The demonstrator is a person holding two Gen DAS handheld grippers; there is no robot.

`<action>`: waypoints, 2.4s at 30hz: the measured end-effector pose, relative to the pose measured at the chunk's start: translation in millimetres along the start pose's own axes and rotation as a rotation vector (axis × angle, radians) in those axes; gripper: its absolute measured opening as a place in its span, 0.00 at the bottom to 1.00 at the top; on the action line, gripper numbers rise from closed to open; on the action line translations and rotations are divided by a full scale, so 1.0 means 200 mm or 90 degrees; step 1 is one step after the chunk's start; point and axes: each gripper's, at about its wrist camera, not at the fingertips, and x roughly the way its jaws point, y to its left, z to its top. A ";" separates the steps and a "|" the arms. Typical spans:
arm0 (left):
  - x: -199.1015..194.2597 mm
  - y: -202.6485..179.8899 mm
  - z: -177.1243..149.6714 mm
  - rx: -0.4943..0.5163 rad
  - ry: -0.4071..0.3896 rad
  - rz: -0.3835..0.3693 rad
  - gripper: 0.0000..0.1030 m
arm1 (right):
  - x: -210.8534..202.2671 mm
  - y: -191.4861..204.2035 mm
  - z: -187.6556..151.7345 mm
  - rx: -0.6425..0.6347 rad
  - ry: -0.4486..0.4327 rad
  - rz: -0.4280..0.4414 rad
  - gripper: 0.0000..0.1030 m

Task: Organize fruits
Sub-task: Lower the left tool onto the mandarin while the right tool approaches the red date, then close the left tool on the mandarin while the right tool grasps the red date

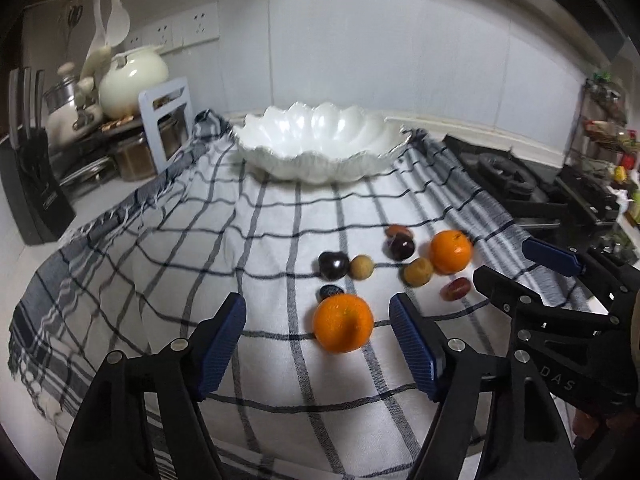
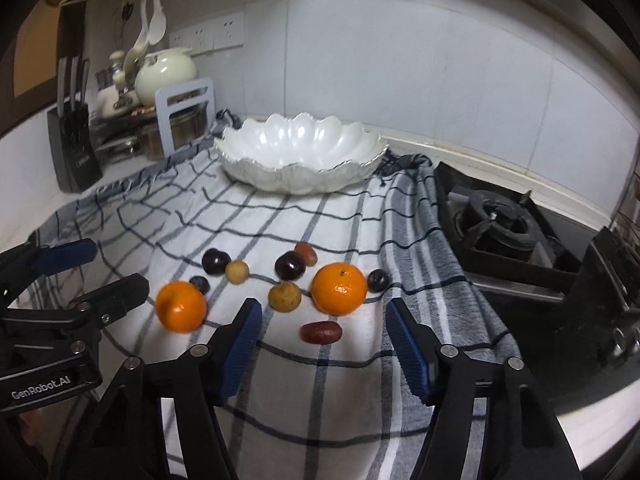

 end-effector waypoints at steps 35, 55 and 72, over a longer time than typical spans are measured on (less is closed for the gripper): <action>0.27 -0.08 -0.06 -0.013 0.087 -0.021 0.43 | 0.30 -0.04 -0.09 -0.012 0.081 0.061 0.31; 0.08 -0.07 0.17 -0.024 0.011 -0.013 0.42 | 0.10 -0.07 0.15 -0.010 -0.010 0.069 0.31; 0.05 -0.01 0.55 -0.002 -0.107 0.005 0.41 | 0.12 -0.12 0.52 -0.011 -0.105 0.059 0.31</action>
